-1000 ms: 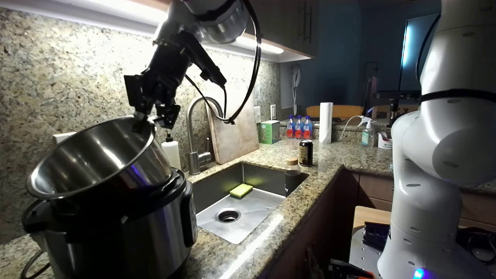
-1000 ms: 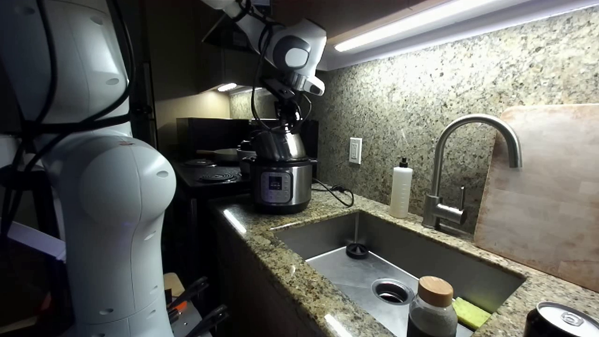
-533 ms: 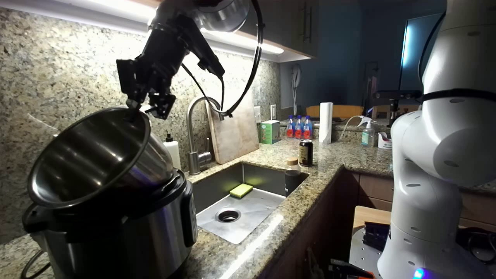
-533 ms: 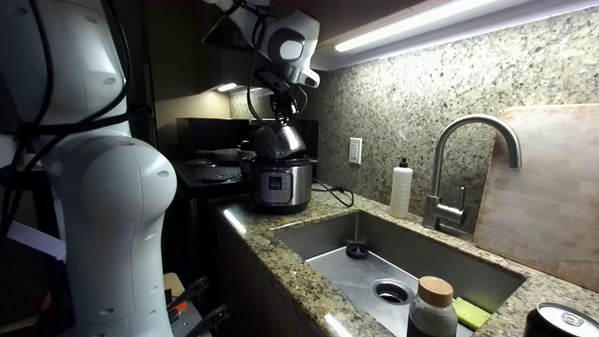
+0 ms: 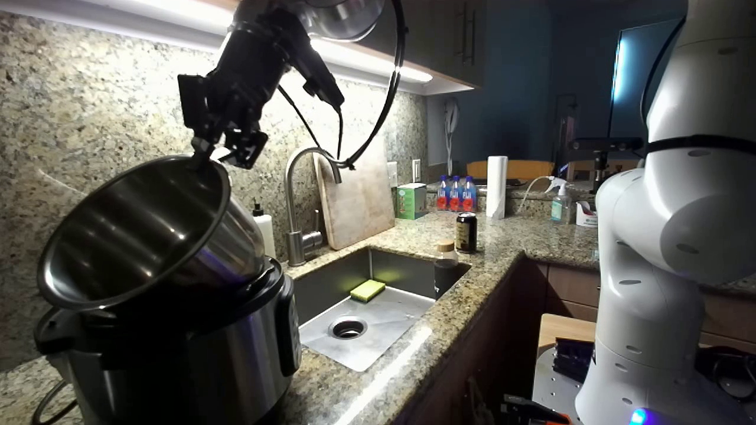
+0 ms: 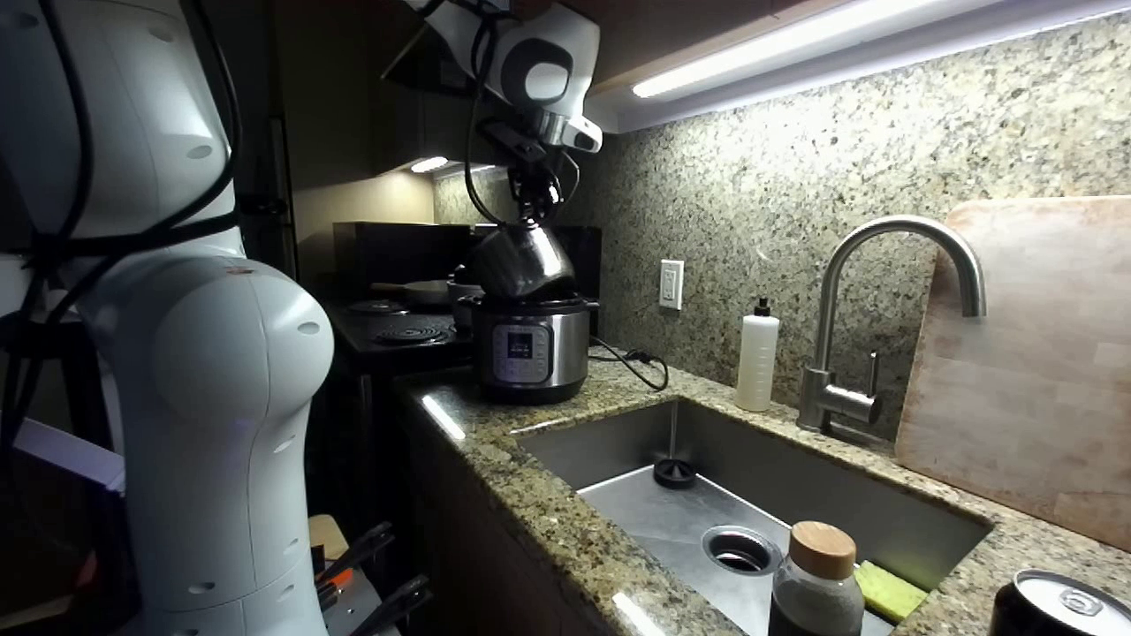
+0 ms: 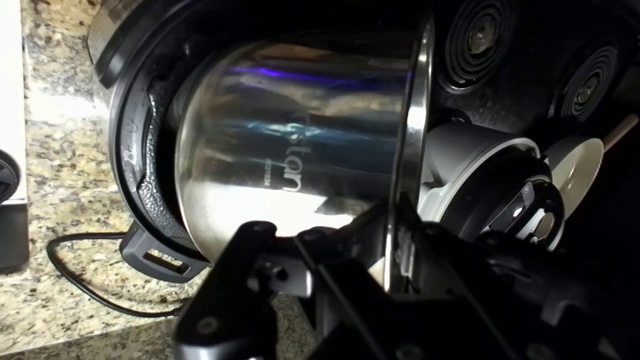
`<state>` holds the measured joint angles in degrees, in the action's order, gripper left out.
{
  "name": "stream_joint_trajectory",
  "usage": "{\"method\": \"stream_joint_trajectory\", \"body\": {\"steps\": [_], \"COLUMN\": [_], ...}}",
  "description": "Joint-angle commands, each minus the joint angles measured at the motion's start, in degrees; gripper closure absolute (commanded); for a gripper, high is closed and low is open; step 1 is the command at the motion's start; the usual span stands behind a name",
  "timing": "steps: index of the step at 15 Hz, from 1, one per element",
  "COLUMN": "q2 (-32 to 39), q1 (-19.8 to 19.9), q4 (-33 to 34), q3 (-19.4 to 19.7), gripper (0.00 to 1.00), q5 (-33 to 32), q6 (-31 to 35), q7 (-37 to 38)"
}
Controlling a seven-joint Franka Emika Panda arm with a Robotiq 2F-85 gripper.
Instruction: Remove the metal bowl from the cooker and put it in the sink
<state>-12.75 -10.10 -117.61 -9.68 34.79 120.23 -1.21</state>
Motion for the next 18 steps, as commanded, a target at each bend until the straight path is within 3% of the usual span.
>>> {"method": "stream_joint_trajectory", "body": {"steps": [1, 18], "q2": [-4.3, -7.8], "q1": [0.2, 1.4], "q4": [-0.3, -1.6], "q3": [0.7, 5.4], "gripper": [0.94, 0.94], "q5": [-1.6, -0.6], "q6": [-0.9, -2.0], "q7": [2.5, 3.9]}}
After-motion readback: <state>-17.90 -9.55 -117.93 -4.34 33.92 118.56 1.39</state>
